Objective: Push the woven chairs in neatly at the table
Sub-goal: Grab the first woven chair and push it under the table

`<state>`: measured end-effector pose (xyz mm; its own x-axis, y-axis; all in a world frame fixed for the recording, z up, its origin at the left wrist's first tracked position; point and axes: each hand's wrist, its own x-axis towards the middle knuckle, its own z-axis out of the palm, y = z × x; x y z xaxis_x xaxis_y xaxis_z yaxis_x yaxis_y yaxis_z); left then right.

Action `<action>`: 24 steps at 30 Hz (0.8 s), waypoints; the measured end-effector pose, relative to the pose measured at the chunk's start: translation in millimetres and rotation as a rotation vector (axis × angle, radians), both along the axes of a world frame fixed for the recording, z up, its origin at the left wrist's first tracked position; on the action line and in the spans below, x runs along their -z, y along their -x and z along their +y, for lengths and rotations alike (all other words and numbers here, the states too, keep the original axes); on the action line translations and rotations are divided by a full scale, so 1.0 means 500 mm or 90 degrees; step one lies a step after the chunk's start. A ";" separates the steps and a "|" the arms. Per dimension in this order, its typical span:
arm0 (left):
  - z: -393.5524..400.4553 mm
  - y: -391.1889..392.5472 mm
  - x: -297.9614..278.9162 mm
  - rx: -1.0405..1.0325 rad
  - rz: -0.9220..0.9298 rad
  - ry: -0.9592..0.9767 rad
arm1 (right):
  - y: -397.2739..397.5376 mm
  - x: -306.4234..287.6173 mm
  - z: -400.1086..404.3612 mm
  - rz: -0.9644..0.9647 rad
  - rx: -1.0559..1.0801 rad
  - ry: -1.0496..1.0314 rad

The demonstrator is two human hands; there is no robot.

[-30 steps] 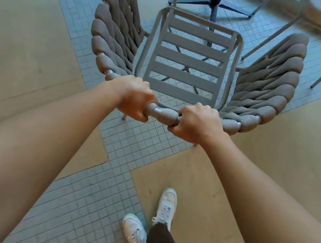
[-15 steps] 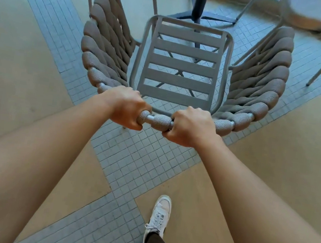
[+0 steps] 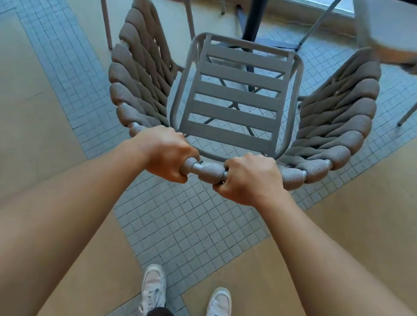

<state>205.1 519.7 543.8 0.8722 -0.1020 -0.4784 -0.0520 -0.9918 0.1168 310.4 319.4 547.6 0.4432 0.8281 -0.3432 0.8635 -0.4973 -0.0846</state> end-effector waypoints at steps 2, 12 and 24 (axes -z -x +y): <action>0.025 -0.026 -0.005 0.010 0.001 0.009 | -0.018 0.000 0.023 -0.007 0.003 -0.001; 0.126 -0.140 -0.005 0.051 -0.029 -0.001 | -0.112 0.007 0.113 -0.038 0.048 0.022; 0.178 -0.282 -0.003 0.032 -0.054 -0.017 | -0.263 0.003 0.172 -0.019 0.040 0.017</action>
<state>346.1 608.6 545.2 0.9035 -0.1341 -0.4070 -0.1097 -0.9905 0.0828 441.7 405.2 545.9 0.5041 0.7892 -0.3508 0.8327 -0.5519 -0.0452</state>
